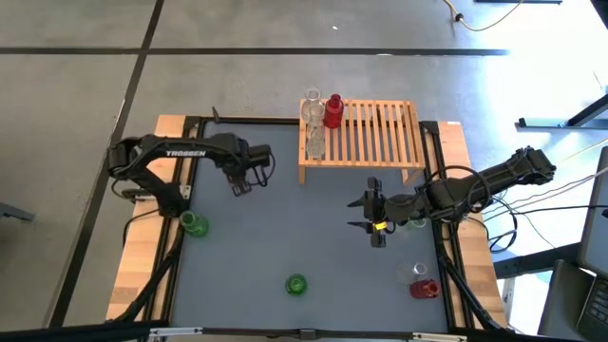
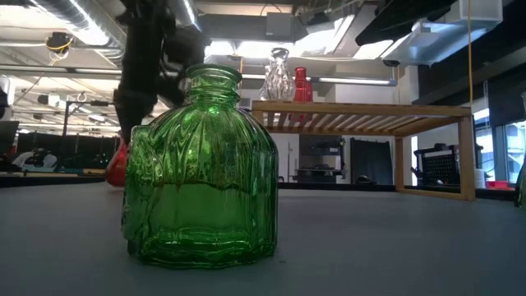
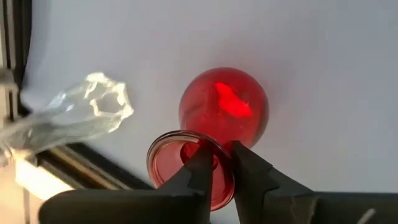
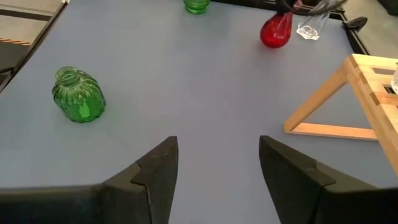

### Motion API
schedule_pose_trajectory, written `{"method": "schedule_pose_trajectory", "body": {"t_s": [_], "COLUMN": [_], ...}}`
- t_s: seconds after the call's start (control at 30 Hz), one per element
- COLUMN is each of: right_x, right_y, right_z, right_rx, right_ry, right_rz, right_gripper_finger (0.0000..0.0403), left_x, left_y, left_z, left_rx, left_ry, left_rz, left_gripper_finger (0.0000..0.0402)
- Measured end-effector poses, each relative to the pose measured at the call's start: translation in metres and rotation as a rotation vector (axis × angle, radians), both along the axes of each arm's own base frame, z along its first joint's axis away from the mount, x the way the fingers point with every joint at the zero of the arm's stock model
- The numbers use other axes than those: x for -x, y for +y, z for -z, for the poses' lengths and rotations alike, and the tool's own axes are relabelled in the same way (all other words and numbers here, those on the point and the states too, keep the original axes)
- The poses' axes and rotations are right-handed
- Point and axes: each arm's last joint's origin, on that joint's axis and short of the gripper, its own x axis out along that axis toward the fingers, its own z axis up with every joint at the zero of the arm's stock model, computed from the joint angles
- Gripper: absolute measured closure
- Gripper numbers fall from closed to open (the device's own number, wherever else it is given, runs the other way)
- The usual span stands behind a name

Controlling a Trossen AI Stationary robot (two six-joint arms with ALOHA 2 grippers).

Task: Sort vases onto shelf
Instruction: Put the top red vase onto the shelf aligned with the other red transparent vase

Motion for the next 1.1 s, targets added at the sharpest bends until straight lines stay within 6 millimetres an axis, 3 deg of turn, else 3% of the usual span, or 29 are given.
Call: {"method": "schedule_pose_trajectory", "body": {"t_s": [0.27, 0.5, 0.63, 0.8, 0.93, 1.1], "right_x": [0.0, 0.0, 0.0, 0.0, 0.0, 0.001], "right_y": [0.0, 0.0, 0.0, 0.0, 0.0, 0.0], "right_z": [0.0, 0.0, 0.0, 0.0, 0.0, 0.001], "right_rx": [-0.003, 0.0, 0.0, 0.0, 0.0, 0.006], "right_ry": [0.0, -0.001, -0.001, -0.001, -0.001, 0.015], "right_rz": [0.002, 0.0, 0.0, 0.0, 0.0, 0.0], "right_gripper_finger": [0.0194, 0.0194, 0.0194, 0.0194, 0.0194, 0.0194], "left_x": [-0.032, -0.049, -0.065, -0.099, -0.128, -0.15], "left_y": [-0.054, -0.109, -0.138, -0.166, -0.178, -0.185], "left_z": [-0.028, -0.038, -0.036, -0.029, -0.018, -0.005], "left_rx": [0.073, 0.122, 0.135, 0.14, 0.136, 0.14], "left_ry": [-0.181, -0.329, -0.347, -0.312, -0.24, -0.146], "left_rz": [0.201, 0.386, 0.442, 0.506, 0.537, 0.55], "left_gripper_finger": [0.0366, 0.0366, 0.0366, 0.0366, 0.0366, 0.0365]}}
